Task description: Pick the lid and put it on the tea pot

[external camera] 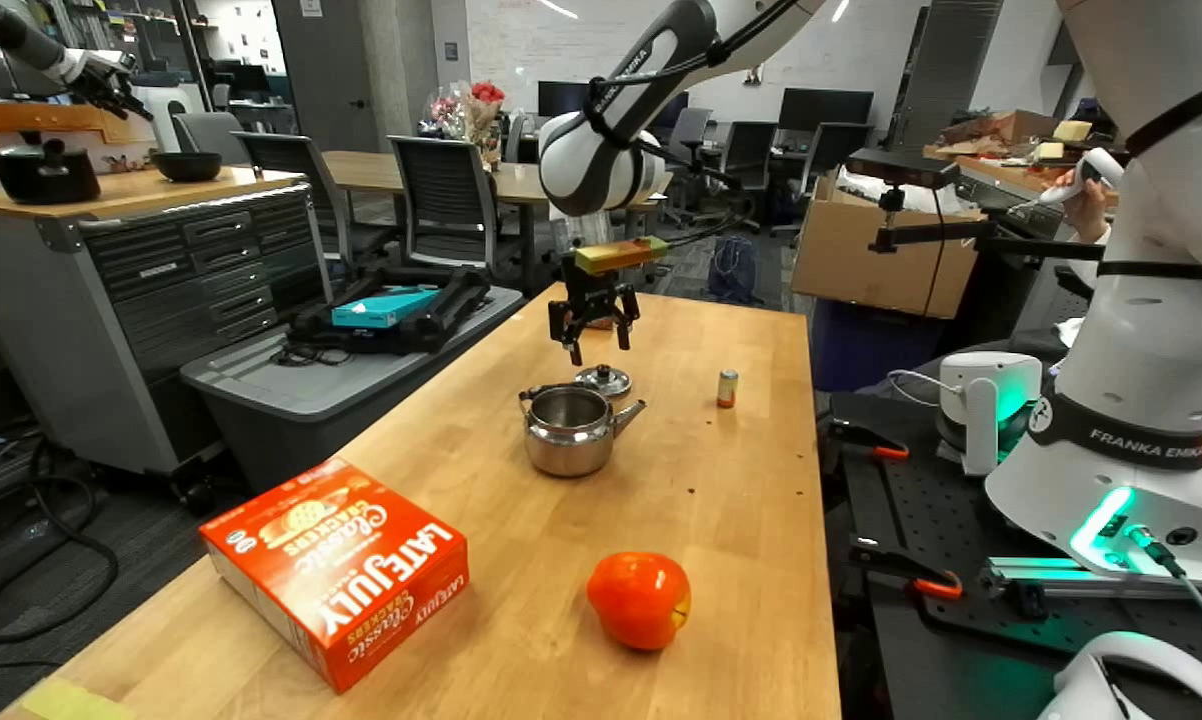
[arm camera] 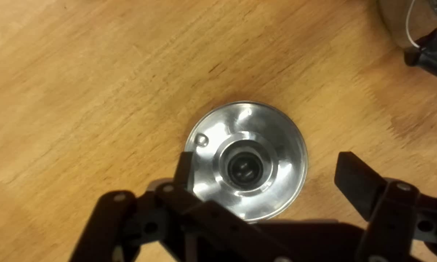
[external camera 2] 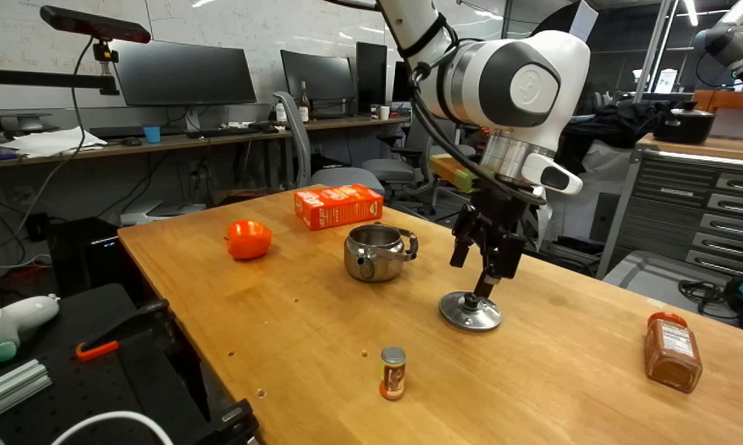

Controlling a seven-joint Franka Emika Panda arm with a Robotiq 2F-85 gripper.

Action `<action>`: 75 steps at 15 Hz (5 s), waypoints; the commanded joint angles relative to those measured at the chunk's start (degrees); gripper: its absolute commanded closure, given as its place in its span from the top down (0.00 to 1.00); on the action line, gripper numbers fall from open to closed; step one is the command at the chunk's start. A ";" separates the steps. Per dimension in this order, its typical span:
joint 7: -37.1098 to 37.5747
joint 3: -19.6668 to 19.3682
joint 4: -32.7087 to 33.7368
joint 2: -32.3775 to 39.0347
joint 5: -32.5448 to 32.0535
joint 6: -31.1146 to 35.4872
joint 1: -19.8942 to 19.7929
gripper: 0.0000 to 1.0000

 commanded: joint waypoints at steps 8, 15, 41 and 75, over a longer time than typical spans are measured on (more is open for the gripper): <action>0.03 -1.81 -0.62 2.29 -1.67 6.25 0.90 1.00; -0.75 -1.31 -0.72 2.25 -1.65 5.12 0.45 0.53; -0.02 0.10 -4.56 -1.84 0.26 6.40 2.75 0.07; 10.56 0.81 -11.46 -14.72 -2.31 6.46 11.30 0.07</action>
